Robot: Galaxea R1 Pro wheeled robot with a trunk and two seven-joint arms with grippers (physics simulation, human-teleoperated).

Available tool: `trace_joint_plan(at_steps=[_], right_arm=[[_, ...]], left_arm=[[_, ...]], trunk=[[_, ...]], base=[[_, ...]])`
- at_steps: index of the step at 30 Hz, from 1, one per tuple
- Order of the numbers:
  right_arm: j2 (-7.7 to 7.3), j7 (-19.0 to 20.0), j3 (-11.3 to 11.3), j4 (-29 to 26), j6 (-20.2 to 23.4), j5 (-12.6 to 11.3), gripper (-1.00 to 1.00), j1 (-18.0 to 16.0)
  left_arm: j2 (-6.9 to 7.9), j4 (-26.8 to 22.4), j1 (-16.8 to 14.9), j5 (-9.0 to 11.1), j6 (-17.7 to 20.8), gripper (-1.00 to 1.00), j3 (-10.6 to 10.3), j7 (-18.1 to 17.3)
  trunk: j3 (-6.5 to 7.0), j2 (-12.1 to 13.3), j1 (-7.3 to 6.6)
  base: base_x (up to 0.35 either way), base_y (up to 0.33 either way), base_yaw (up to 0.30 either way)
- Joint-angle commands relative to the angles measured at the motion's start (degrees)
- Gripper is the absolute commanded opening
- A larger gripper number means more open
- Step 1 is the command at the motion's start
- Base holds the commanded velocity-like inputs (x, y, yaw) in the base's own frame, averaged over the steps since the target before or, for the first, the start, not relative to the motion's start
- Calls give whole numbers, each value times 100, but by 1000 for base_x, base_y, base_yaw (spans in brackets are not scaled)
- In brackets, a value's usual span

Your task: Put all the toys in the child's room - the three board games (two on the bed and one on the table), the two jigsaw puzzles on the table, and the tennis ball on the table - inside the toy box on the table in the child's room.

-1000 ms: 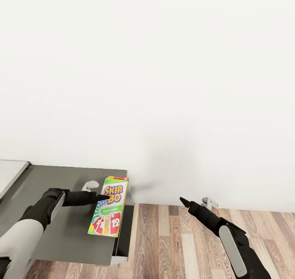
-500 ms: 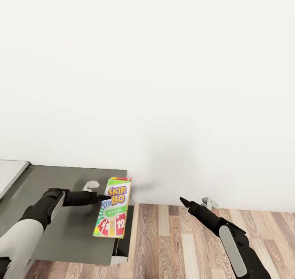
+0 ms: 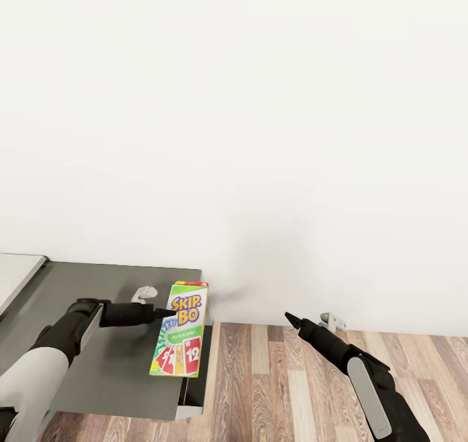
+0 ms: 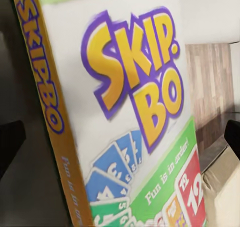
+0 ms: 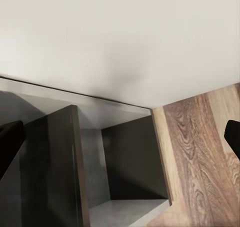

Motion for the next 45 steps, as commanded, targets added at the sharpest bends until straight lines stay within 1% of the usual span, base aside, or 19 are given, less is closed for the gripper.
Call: trace_joint_plan(at_steps=[1, 3, 4, 5, 7, 8, 11, 12, 13, 16, 17, 21, 24, 29, 30, 35, 38, 40, 45], right_arm=[[0, 17, -11, -3, 36, -12, 100, -6], [-1, 17, -11, -3, 36, -10, 100, -9], [-2, 17, -11, -2, 36, 12, 100, -13], [-2, 17, -12, -2, 36, 28, 100, -12], [3, 17, -17, -2, 40, 116, 100, -14], [9, 17, -17, -2, 41, 138, 100, -15], [39, 30, -19, -2, 54, 197, 100, -24], [43, 35, -19, -2, 59, 203, 100, -26], [52, 46, -19, -2, 72, 211, 100, -29], [60, 87, -19, -2, 98, 214, 100, -37], [61, 147, -19, -2, 115, 213, 100, -44], [55, 450, -19, -2, 193, 204, 100, -77], [60, 922, -23, -5, 450, 197, 100, -133], [77, 1346, -30, -9, 864, 169, 100, -217], [84, 1460, -32, -11, 1016, 158, 100, -253], [97, 1610, -40, -49, 1316, 124, 100, -313], [99, 1654, -43, -101, 1457, 80, 100, -327], [106, 1678, -44, -134, 1574, -12, 100, -335], [141, 1691, -37, -138, 1710, -366, 100, -341]], left_arm=[[16, -3, -3, -13, 49, 100, 29, -26], [84, -3, -3, -8, 46, 100, 51, -32], [215, -7, -3, 10, 43, 100, 71, -40], [264, -8, -3, 18, 45, 100, 76, -43], [473, -12, -3, 46, 47, 100, 95, -58], [525, -16, -3, 51, 48, 100, 99, -66], [776, -31, -3, 73, 55, 100, 150, -192], [818, -32, -3, 76, 55, 100, 179, -239], [889, -34, -3, 80, 53, 100, 261, -352], [975, -44, -3, 82, 51, 100, 427, -548], [1021, -51, -3, 81, 51, 100, 547, -684], [1101, -71, -3, 79, 56, 100, 745, -1007], [1137, -95, -3, 84, 72, 100, 816, -1414], [1149, -159, -3, 82, 94, 100, 831, -2010], [1151, -200, -3, 78, 105, 100, 827, -2270], [1154, -305, 1, 73, 148, 100, 823, -2868], [1154, -342, 3, 80, 178, 100, 829, -2935], [1155, -361, 4, 88, 216, 100, 836, -2935], [1165, -379, 5, 100, 288, 100, 857, -2935]], trunk=[[-9, -10, 3], [-9, -10, 3], [-9, -10, 3], [-9, -10, 3], [-9, -10, 3], [-9, -10, 3], [-9, -10, 3], [-9, -10, 3], [-9, -10, 3], [-9, -10, 3], [-9, -10, 3], [-9, -10, 3], [-9, -10, 3], [-9, -10, 3], [-9, -10, 3], [-9, -10, 3], [-9, -10, 3], [-9, -10, 3], [-9, -10, 3]], base=[[0, 0, 0], [0, 0, 0], [0, 0, 0], [0, 0, 0], [0, 0, 0], [0, 0, 0], [0, 0, 0], [0, 0, 0], [0, 0, 0], [0, 0, 0], [0, 0, 0], [0, 0, 0], [0, 0, 0], [0, 0, 0], [0, 0, 0], [0, 0, 0], [0, 0, 0], [0, 0, 0], [0, 0, 0]])
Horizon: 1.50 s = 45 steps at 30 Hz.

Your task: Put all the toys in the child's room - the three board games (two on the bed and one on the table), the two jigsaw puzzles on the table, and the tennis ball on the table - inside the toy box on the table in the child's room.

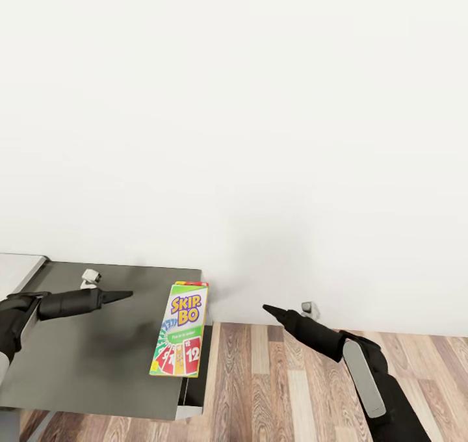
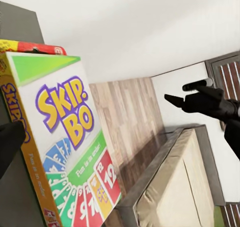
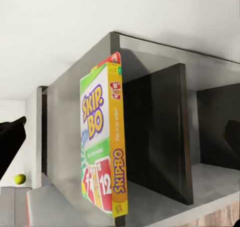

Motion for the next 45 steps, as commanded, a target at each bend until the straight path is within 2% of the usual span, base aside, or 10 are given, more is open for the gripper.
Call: trace_joint_plan(at_steps=[1, 6, 11, 15, 20, 22, 28, 32, 37, 45], right_arm=[[15, 6, -13, 4, 52, -53, 100, -5], [176, -17, 79, 255, 150, -137, 100, -58], [286, 20, 121, 912, 584, -156, 100, -424], [365, 10, 133, 1446, 732, -158, 100, -717], [415, -3, 145, 1602, 738, -125, 100, -822], [427, -8, 149, 1614, 733, -110, 100, -832], [464, -16, 238, 1621, 712, -72, 100, -848], [465, -17, 258, 1620, 584, -69, 100, -849], [462, -12, 269, 1626, 393, -77, 100, -850], [469, -7, 271, 1628, 334, -72, 100, -850]], left_arm=[[7, -4, -3, -1, 76, 100, 3, -24], [9, -15, -3, 40, 162, 100, 5, -24], [0, -187, 13, 187, 283, 100, -1, -24], [-38, -608, 65, 477, 578, 100, -30, -24], [-64, -1263, 280, 673, 938, 100, -50, -24], [-82, -1437, 358, 694, 1012, 100, -56, -24], [-124, -2705, 771, 729, 1654, 100, -98, -24], [-129, -3254, 1028, 731, 1903, 100, -91, -24], [-131, -3492, 1137, 731, 2002, 100, -79, -24], [-131, -3547, 1163, 730, 2029, 100, -69, -24]], trunk=[[-9, -10, 3], [-9, -10, 3], [-9, -10, 3], [-9, -10, 3], [-9, -10, 3], [-9, -10, 3], [-9, -10, 3], [-9, -10, 3], [-9, -10, 3], [-9, -10, 3]], base=[[0, 0, 0], [0, 0, 0], [0, 0, 0], [0, 0, 0], [0, 0, 0], [0, 0, 0], [0, 0, 0], [0, 0, 0], [0, 0, 0], [0, 0, 0]])
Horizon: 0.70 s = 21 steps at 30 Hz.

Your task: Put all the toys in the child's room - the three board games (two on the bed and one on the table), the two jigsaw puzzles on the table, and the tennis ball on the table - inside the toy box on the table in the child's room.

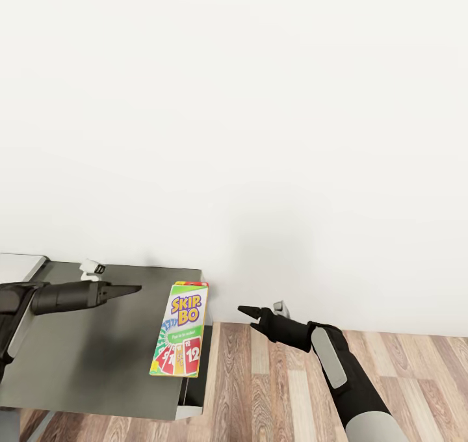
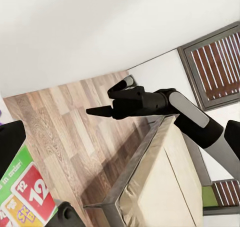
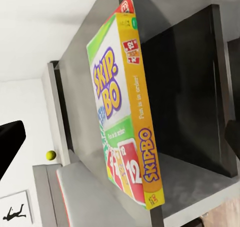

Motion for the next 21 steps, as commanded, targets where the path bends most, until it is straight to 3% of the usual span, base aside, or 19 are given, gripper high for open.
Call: trace_joint_plan(at_steps=[1, 10, 21], right_arm=[[8, 27, -24, -2, 38, 20, 100, -4], [8, 32, -20, -1, -30, 19, 100, -4], [8, 33, -15, -1, -126, 20, 100, -4]], left_arm=[[2, -2, -3, -2, 61, 100, -2, -22], [2, -7, -1, -2, 61, 100, 3, -22], [2, -5, 0, -2, 65, 100, -3, -22]], trunk=[[-9, -10, 3], [-5, -10, 3], [-5, -10, 3]], base=[[0, 0, 10], [0, 1, 105], [0, 84, 17]])
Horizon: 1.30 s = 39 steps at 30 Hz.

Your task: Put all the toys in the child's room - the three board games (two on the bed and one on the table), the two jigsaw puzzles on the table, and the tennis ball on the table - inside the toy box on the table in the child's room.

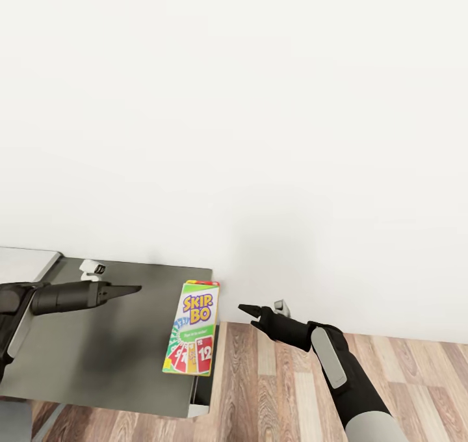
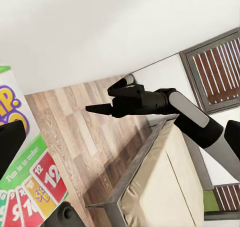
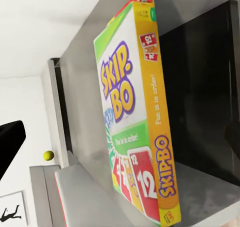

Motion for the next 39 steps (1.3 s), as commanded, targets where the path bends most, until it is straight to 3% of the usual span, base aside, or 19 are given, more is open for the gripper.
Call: trace_joint_plan(at_steps=[1, 10, 28, 34, 39], right_arm=[[7, 23, -24, -2, 39, 15, 100, -4], [7, 21, -23, -2, 28, 15, 100, -4], [12, 21, 0, 2, -7, 15, 100, -4], [9, 15, 306, 21, -193, 12, 100, -4], [8, 9, 392, 39, -300, 8, 100, -4]], left_arm=[[2, 1, -4, -2, 62, 100, -2, -22], [2, 4, -4, -2, 62, 100, -3, -22], [2, -2, -4, -3, 62, 100, 5, -22], [9, -3, -4, -2, 65, 100, 11, -22], [11, -3, -4, -2, 65, 100, 11, -22]], trunk=[[-9, -10, 3], [-8, -10, 3], [36, -10, 3], [-71, -251, 135], [-161, -451, 245]], base=[[0, 29, 3], [0, 52, 6], [0, 17, 123], [0, 0, 8], [0, 0, 2]])
